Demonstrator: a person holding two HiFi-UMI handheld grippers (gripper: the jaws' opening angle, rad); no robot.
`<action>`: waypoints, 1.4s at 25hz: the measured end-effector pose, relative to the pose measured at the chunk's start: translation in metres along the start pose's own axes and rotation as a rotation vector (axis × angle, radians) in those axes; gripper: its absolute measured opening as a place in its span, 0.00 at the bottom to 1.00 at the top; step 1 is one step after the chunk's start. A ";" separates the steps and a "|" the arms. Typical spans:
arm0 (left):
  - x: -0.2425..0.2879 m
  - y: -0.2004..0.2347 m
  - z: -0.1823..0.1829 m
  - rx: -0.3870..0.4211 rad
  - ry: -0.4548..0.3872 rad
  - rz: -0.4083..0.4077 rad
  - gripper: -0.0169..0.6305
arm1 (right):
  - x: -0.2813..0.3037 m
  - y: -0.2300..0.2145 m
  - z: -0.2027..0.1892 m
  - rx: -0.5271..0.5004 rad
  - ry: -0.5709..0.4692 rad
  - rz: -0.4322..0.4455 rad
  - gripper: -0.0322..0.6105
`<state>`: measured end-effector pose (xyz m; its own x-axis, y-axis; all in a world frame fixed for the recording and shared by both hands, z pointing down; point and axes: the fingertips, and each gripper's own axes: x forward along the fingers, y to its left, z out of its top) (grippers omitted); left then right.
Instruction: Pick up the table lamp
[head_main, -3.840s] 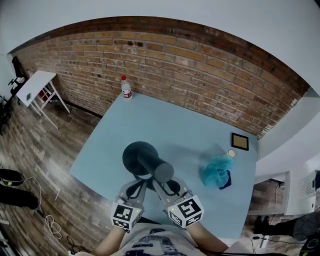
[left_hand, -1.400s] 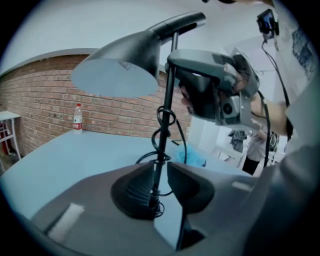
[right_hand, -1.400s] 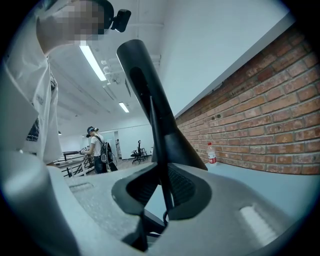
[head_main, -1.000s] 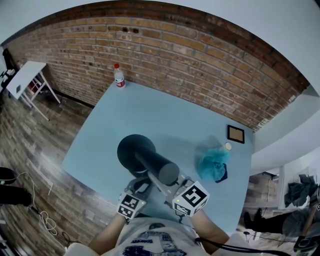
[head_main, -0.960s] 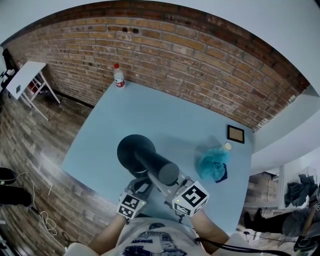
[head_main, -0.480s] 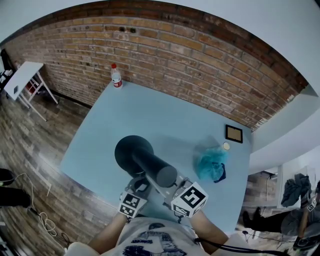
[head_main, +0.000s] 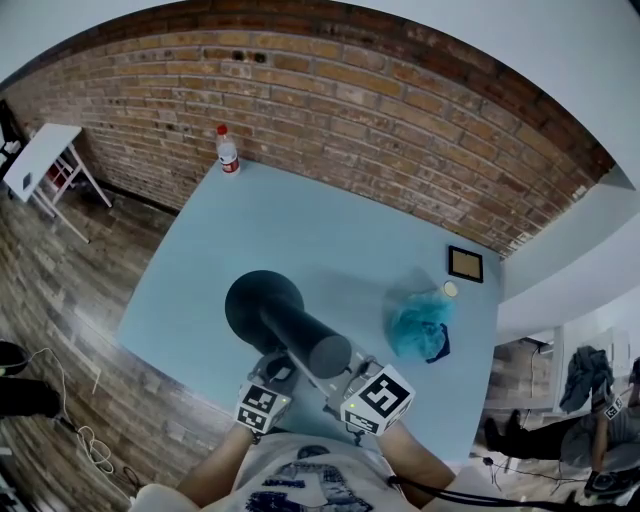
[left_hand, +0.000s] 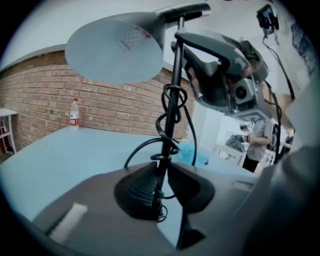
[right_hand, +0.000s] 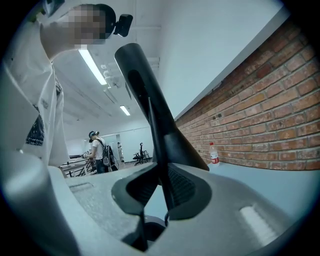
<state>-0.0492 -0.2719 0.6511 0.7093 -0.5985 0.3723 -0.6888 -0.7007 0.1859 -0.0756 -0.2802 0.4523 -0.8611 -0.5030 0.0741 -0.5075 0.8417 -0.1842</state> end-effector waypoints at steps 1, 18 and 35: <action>0.000 0.000 0.000 0.001 -0.003 -0.002 0.10 | 0.000 0.000 0.000 0.000 -0.001 -0.002 0.13; 0.000 -0.001 0.002 0.075 -0.027 0.032 0.09 | -0.002 0.000 0.001 -0.017 -0.019 -0.006 0.12; -0.010 -0.009 -0.001 0.091 -0.009 0.018 0.09 | -0.008 0.005 0.002 0.011 -0.015 0.015 0.12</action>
<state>-0.0501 -0.2594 0.6464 0.6987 -0.6146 0.3662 -0.6852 -0.7220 0.0956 -0.0714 -0.2720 0.4482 -0.8681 -0.4932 0.0569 -0.4941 0.8470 -0.1961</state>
